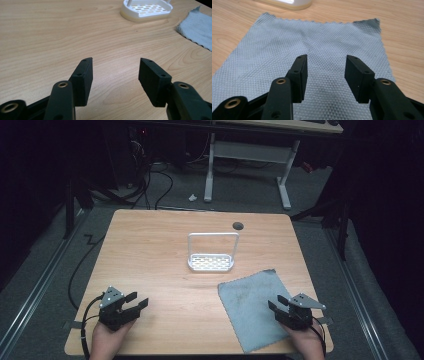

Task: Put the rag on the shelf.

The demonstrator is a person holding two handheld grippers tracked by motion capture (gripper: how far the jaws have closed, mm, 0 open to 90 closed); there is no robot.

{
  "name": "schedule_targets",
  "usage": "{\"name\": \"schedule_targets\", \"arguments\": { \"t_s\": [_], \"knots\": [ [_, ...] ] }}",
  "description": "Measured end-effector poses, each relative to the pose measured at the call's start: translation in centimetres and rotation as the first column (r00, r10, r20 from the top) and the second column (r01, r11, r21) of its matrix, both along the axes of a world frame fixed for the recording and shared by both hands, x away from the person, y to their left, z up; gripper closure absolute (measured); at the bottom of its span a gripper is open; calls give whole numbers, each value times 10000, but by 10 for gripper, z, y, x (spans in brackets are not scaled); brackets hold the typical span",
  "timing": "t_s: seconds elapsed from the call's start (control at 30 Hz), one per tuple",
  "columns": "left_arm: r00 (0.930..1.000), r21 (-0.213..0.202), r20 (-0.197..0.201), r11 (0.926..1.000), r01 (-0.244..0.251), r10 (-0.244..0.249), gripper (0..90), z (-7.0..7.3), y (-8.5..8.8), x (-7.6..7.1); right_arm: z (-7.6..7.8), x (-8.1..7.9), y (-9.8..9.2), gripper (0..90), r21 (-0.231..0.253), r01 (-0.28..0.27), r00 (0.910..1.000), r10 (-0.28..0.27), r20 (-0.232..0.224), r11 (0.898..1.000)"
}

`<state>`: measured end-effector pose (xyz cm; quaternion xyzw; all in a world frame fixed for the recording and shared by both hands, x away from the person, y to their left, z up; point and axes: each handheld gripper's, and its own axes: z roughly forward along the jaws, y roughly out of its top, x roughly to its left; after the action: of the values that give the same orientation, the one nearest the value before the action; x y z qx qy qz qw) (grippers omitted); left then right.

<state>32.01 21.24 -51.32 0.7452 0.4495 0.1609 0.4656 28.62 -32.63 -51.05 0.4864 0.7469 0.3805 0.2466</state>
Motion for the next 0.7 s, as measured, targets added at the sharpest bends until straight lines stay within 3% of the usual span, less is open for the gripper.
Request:
{"name": "schedule_targets", "arguments": {
  "t_s": [0.17, 0.3, 0.6, 0.7],
  "knots": [
    [9999, -118, 39, 9999, 94, -94, 455, -1, -3, -2, -1, 0, 4, 539, 167, -274, 9996, 274, -23, 9995],
    [9999, -141, -78, 9998, 140, -141, 448, -3, -4, 0, 1, -2, 9, 539, 9, -510, 9987, 510, 36, 9987],
    [9999, -209, 125, 9998, 75, -72, 435, 0, -4, -3, -1, -4, 26, 558, -132, -972, 9951, 970, -173, 9952],
    [9999, -229, 28, 9997, 102, -102, 436, 0, -5, -3, -3, -4, 30, 675, -172, -1196, 9919, 1187, -453, 9927]
  ]
}}
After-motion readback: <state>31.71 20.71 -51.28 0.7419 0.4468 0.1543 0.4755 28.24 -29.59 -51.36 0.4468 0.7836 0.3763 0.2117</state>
